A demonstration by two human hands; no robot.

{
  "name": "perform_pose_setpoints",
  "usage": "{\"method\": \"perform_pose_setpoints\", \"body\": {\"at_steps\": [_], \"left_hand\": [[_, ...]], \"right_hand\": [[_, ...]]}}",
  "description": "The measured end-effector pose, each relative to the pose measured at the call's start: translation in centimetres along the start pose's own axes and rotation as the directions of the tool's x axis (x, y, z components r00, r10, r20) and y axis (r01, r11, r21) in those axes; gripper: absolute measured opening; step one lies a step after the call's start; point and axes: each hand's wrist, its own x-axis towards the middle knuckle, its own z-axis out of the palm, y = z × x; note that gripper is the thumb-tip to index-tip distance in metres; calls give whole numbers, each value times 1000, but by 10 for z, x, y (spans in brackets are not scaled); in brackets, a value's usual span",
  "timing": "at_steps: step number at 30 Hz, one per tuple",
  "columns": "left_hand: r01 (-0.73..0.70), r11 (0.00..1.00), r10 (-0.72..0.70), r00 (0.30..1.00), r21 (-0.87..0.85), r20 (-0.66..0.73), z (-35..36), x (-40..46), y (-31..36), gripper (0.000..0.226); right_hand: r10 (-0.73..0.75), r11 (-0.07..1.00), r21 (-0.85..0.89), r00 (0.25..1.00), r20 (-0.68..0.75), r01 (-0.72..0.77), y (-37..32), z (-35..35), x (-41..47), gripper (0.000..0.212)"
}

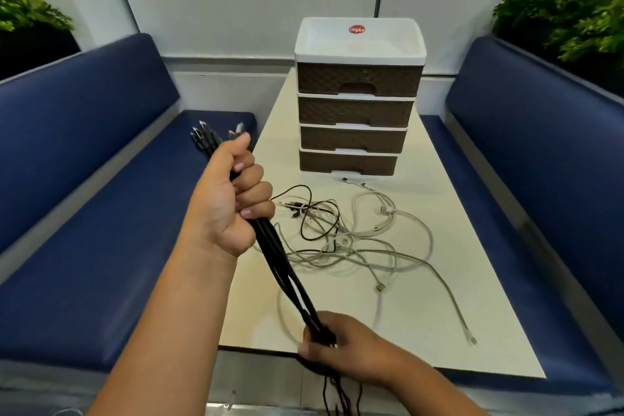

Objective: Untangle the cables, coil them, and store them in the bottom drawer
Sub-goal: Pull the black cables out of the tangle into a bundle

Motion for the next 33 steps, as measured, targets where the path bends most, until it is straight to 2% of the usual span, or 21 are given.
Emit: {"method": "perform_pose_setpoints", "body": {"at_steps": [2,4,11,12,14,15,17,20,22,24,27,30,33], "left_hand": [[40,999,-40,999,-23,18,-8,12,1,42],[77,995,-75,997,-60,29,-16,24,2,43],[167,982,-166,986,-90,20,-44,65,10,44],[180,980,-179,984,-87,18,-47,70,10,44],[201,977,-200,980,-78,12,-52,78,10,44],[209,975,-209,978,-72,9,-54,82,10,44],[225,972,-225,974,-63,4,-60,89,10,43],[243,969,-243,970,-50,-6,-67,97,12,41],[253,967,-254,967,-36,-18,-73,101,14,40],[262,965,-263,964,-26,-25,-78,104,17,39],[281,959,-281,959,-26,-23,-84,107,21,39],[295,955,-296,955,-22,-20,-89,108,26,39],[305,952,-305,952,-9,-18,-93,109,30,39]], "right_hand": [[-19,1000,21,997,80,17,-1,-15,11,30],[-14,993,115,988,151,-4,-8,-35,19,47],[-152,940,339,946,287,48,-39,-112,68,48],[-147,928,370,960,238,50,-44,-118,79,43],[-51,906,421,999,-2,47,-51,-124,106,29],[29,911,411,988,-154,37,-52,-125,124,24],[186,931,363,904,-385,-37,-47,-125,160,19],[327,901,418,814,-480,-116,-48,-117,197,35],[367,885,444,800,-475,-142,-52,-114,212,46],[384,885,431,800,-461,-176,-56,-112,220,45],[288,932,338,831,-476,-129,-69,-116,215,23],[91,972,233,860,-503,33,-103,-134,193,17],[-91,975,111,796,-598,194,-150,-158,164,15]]}}
